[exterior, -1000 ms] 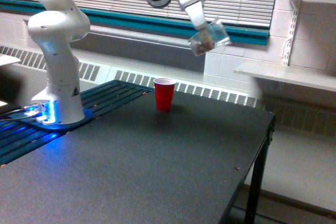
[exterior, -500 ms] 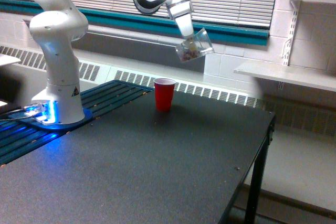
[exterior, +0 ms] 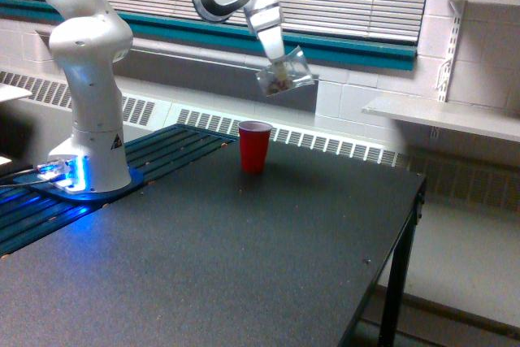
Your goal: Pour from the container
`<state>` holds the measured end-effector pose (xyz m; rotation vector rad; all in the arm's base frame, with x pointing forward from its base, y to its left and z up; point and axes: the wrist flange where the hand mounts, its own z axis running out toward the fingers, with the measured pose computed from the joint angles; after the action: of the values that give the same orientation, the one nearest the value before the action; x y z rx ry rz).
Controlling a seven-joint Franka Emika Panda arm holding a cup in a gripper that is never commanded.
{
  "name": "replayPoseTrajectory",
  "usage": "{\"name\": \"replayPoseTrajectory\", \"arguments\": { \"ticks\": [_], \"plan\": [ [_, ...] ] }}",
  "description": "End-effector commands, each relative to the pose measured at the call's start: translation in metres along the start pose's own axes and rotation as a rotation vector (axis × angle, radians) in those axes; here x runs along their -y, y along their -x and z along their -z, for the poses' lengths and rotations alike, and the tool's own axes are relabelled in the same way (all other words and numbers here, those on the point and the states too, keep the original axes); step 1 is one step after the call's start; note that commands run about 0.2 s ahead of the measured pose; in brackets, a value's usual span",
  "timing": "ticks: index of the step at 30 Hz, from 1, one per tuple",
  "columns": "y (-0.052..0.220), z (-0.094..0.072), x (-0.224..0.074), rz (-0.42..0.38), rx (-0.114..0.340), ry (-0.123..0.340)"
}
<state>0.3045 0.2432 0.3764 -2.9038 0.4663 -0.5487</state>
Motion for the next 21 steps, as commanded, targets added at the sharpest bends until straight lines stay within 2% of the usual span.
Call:
{"name": "replayPoseTrajectory", "arguments": {
  "ticks": [1, 21],
  "plan": [
    [0.028, -0.002, -0.003, -0.017, 0.031, 0.008],
    [0.088, -0.013, -0.033, -0.055, 0.129, 0.074]
  ]
}}
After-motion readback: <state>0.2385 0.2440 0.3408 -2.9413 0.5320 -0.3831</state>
